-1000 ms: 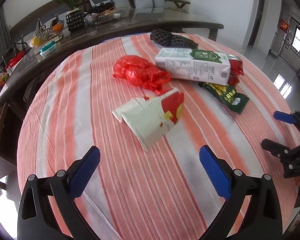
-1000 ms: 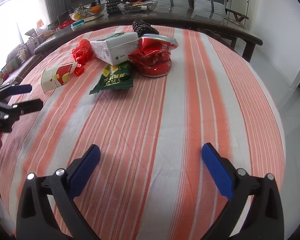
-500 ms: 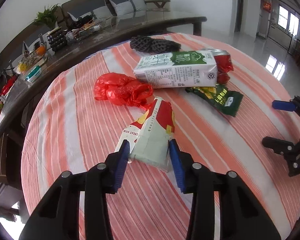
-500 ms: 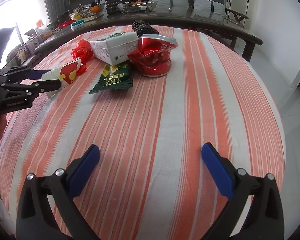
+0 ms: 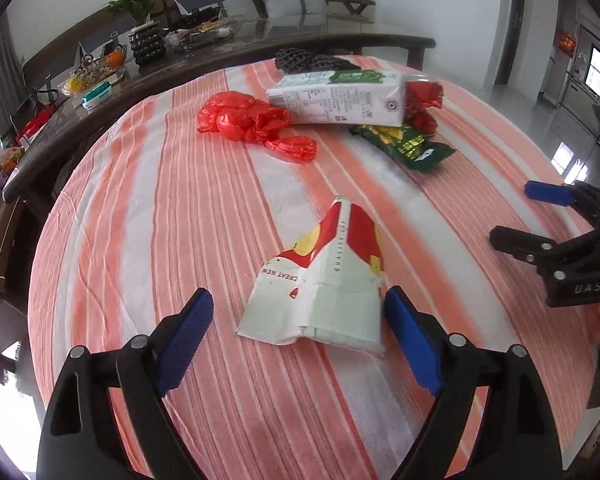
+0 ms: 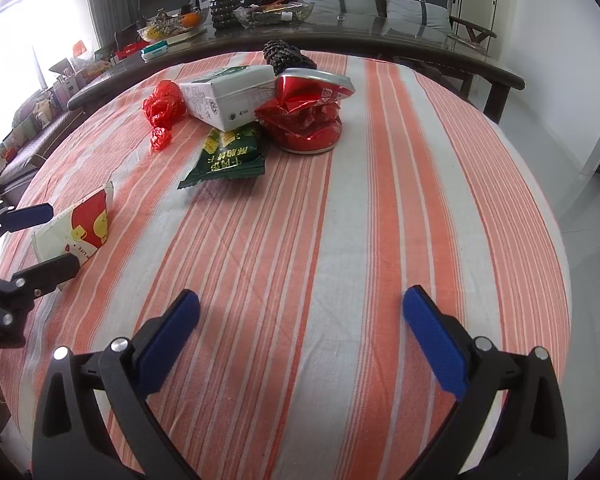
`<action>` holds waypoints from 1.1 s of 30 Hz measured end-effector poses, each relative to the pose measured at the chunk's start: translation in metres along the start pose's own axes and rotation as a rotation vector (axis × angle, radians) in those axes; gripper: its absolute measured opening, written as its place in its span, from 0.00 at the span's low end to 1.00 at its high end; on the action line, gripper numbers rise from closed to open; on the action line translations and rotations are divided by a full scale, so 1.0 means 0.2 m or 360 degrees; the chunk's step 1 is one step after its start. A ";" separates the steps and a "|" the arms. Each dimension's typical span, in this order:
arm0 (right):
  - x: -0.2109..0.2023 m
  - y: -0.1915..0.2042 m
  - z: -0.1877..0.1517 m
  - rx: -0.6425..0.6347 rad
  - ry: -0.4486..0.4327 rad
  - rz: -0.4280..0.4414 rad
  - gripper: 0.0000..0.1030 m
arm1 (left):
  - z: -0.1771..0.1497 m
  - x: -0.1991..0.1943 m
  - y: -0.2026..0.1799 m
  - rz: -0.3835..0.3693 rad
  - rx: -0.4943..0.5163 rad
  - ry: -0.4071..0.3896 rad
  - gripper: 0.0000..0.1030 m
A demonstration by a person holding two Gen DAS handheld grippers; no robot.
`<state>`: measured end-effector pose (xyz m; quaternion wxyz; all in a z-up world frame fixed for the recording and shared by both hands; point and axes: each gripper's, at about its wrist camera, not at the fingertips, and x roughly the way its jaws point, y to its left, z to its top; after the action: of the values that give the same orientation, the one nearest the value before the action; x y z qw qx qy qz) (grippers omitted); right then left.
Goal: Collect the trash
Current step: 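Grasp white-red paper cup with left tool while right grasps green cracker packet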
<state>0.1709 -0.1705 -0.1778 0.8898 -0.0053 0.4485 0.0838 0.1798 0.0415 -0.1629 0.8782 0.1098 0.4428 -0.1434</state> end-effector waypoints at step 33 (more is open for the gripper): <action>-0.01 0.12 0.08 -0.0141 -0.0024 -0.0004 0.40 | 0.00 0.03 0.04 -0.0054 -0.0052 0.0023 0.95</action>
<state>0.1788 -0.1458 -0.1645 0.8922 -0.0447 0.4376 0.1025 0.1854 0.0487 -0.1674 0.8741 0.0889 0.4532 -0.1504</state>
